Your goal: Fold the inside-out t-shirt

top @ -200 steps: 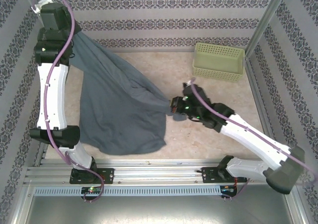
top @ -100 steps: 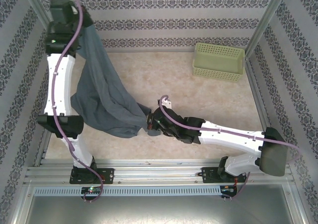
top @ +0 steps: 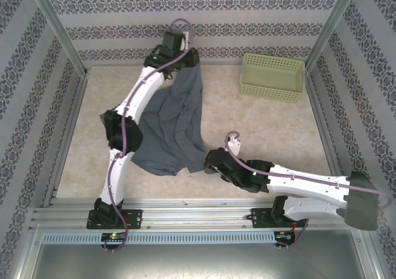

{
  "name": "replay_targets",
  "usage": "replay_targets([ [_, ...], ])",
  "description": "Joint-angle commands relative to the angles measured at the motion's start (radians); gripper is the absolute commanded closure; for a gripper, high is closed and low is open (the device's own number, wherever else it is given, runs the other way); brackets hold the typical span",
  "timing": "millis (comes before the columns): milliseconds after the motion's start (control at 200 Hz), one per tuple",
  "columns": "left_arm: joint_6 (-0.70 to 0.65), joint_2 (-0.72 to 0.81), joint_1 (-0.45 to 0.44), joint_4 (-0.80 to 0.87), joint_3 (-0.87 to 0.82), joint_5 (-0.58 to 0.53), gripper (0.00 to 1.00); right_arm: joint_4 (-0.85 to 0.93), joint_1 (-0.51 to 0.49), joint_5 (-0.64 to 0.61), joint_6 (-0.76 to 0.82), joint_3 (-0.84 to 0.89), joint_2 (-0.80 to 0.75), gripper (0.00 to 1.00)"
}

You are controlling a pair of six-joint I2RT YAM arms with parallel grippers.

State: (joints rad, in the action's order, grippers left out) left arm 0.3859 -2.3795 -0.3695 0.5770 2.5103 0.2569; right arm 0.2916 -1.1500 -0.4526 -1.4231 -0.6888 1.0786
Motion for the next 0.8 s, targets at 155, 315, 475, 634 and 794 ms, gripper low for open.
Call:
replay_targets([
  [155,-0.03,-0.028,0.0,0.399,0.264,-0.079,0.15,0.17,-0.009,-0.187,-0.147,0.063,-0.149,1.0],
  [315,0.006,0.185,0.006,0.66,0.066,-0.275,0.04,0.195,0.046,-0.169,-0.088,0.055,-0.181,1.0],
  [475,0.109,0.725,-0.007,0.218,-0.813,-0.296,0.03,0.18,0.138,-0.104,0.001,0.034,-0.186,1.0],
  [634,0.23,1.099,-0.029,0.092,-1.304,-0.294,0.07,0.174,0.224,-0.051,0.087,-0.007,-0.164,1.0],
  [794,0.33,1.291,-0.199,0.056,-1.602,-0.31,0.09,0.138,0.307,0.01,0.134,-0.018,-0.133,1.0],
])
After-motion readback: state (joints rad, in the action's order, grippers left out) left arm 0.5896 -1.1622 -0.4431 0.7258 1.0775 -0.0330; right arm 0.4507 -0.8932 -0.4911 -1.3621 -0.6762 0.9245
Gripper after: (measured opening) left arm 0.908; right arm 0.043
